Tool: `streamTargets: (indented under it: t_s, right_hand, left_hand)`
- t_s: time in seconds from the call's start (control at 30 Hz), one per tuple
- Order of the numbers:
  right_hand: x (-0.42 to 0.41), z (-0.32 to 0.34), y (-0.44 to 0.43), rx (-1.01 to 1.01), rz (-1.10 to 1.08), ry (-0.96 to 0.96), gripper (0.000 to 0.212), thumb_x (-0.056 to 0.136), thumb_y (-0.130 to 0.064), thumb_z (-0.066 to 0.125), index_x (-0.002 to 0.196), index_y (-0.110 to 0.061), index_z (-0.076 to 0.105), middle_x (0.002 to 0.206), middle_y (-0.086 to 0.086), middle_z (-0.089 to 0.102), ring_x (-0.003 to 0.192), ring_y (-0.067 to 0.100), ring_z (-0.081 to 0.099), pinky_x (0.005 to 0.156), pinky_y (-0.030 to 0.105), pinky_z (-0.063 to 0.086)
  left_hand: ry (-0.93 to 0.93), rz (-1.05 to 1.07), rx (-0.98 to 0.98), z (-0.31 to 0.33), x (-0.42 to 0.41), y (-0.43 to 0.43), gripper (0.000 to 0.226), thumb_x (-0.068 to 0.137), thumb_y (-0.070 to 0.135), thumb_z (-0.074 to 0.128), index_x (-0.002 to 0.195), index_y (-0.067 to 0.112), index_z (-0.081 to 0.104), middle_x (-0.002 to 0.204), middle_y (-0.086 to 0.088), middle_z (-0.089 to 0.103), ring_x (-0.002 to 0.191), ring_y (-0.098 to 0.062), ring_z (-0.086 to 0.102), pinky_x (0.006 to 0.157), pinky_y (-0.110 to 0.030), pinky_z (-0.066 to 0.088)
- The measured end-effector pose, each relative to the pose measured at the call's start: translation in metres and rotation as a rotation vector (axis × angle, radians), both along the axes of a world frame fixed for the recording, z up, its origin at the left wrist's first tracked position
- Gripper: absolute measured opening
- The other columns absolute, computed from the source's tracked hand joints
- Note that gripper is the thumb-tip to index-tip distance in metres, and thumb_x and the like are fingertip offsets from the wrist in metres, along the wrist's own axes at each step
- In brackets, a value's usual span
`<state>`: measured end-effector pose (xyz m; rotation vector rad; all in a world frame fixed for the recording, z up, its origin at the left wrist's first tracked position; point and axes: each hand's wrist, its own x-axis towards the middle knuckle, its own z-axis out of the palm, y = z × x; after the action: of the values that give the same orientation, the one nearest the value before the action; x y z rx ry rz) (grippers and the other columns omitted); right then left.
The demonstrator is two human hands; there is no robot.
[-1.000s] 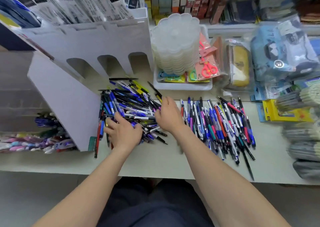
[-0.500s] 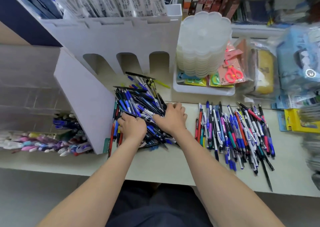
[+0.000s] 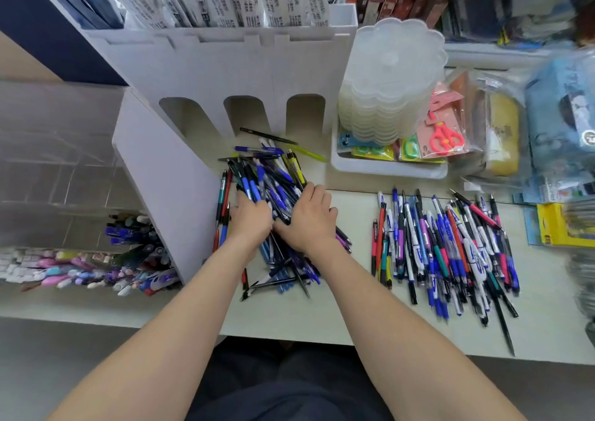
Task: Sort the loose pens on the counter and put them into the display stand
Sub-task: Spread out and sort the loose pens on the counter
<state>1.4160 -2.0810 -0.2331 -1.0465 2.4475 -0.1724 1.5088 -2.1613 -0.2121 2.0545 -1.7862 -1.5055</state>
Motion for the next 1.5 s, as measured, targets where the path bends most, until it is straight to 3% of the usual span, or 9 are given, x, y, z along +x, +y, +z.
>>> streamTargets:
  t_s: [0.1,0.33,0.6,0.73,0.87,1.1,1.3,1.4,1.5]
  right_hand:
    - [0.010,0.000,0.009,-0.025,-0.063,0.010,0.086,0.090,-0.064,0.065,0.142,-0.002,0.034,0.134,0.013,0.043,0.120,0.033,0.045,0.092,0.046,0.047]
    - [0.004,0.006,0.034,-0.073,-0.113,-0.034,0.073,0.097,-0.061,0.056,0.139,-0.004,0.040,0.131,0.015,0.045,0.118,0.036,0.047,0.094,0.045,0.044]
    - [-0.028,0.021,0.101,-0.074,-0.004,-0.102,0.113,0.079,-0.084,0.059,0.160,-0.012,0.029,0.152,0.013,0.037,0.138,0.033,0.034,0.118,0.047,0.034]
    - [-0.012,0.025,0.136,-0.305,0.065,-0.028,0.068,0.079,-0.066,0.067,0.126,-0.019,0.051,0.119,0.001,0.049,0.109,0.023,0.048,0.096,0.042,0.050]
    - [0.016,0.031,0.157,0.013,0.175,-0.057,0.074,0.073,-0.071,0.077,0.116,-0.020,0.045,0.106,-0.001,0.056,0.092,0.024,0.060,0.074,0.039,0.051]
    - [0.036,0.021,0.166,0.141,0.198,-0.003,0.053,0.095,-0.045,0.073,0.128,-0.014,0.048,0.117,0.008,0.065,0.102,0.035,0.070,0.069,0.038,0.041]
    - [0.044,0.031,0.166,0.213,0.287,0.166,0.042,0.092,-0.002,0.065,0.131,-0.006,0.049,0.109,0.010,0.069,0.093,0.029,0.074,0.064,0.036,0.046]
    - [0.040,0.037,0.168,0.303,0.321,0.108,0.058,0.071,-0.004,0.085,0.123,0.002,0.059,0.084,0.011,0.069,0.064,0.027,0.071,0.048,0.030,0.038]
    - [0.032,0.035,0.174,0.234,0.365,0.117,0.049,0.090,0.000,0.065,0.134,0.001,0.043,0.107,0.013,0.065,0.083,0.029,0.070,0.058,0.035,0.041]
  left_hand:
    - [-0.030,-0.144,0.008,0.005,-0.005,0.009,0.064,0.110,0.023,0.035,0.167,0.009,0.011,0.159,-0.028,0.031,0.135,-0.042,0.047,0.108,-0.043,0.043]
    - [-0.059,-0.353,-0.059,0.013,-0.016,0.022,0.067,0.109,0.018,0.047,0.167,0.009,0.014,0.157,-0.024,0.032,0.140,-0.042,0.043,0.118,-0.049,0.038]
    - [-0.129,-0.647,-0.491,0.024,0.027,0.039,0.026,0.097,0.029,0.062,0.111,0.011,0.049,0.115,-0.010,0.049,0.097,-0.031,0.055,0.080,-0.041,0.049]
    - [-0.374,-1.044,-0.307,0.042,0.045,0.056,0.076,0.074,0.078,0.069,0.115,0.020,0.044,0.112,0.001,0.052,0.093,-0.023,0.059,0.068,-0.038,0.050]
    - [-0.598,-1.259,-0.286,0.032,0.061,0.087,0.133,0.044,0.092,0.080,0.140,0.015,0.030,0.137,-0.007,0.038,0.121,-0.030,0.053,0.082,-0.043,0.055]
    - [-0.559,-1.274,-0.422,0.015,0.068,0.110,0.116,0.053,0.064,0.096,0.135,0.011,0.033,0.135,-0.008,0.035,0.119,-0.030,0.048,0.079,-0.035,0.056]
    - [-0.451,-1.245,-0.463,0.018,0.074,0.105,0.066,0.078,-0.012,0.073,0.129,0.011,0.038,0.126,-0.011,0.039,0.094,-0.030,0.055,0.061,-0.036,0.045]
    - [-0.415,-1.200,-0.478,0.015,0.084,0.102,0.058,0.079,-0.020,0.064,0.120,0.013,0.040,0.113,-0.010,0.045,0.074,-0.024,0.047,0.059,-0.037,0.044]
    - [-0.419,-1.229,-0.484,0.016,0.089,0.102,0.049,0.085,-0.019,0.059,0.117,0.013,0.042,0.101,-0.007,0.054,0.079,-0.023,0.045,0.065,-0.038,0.046]
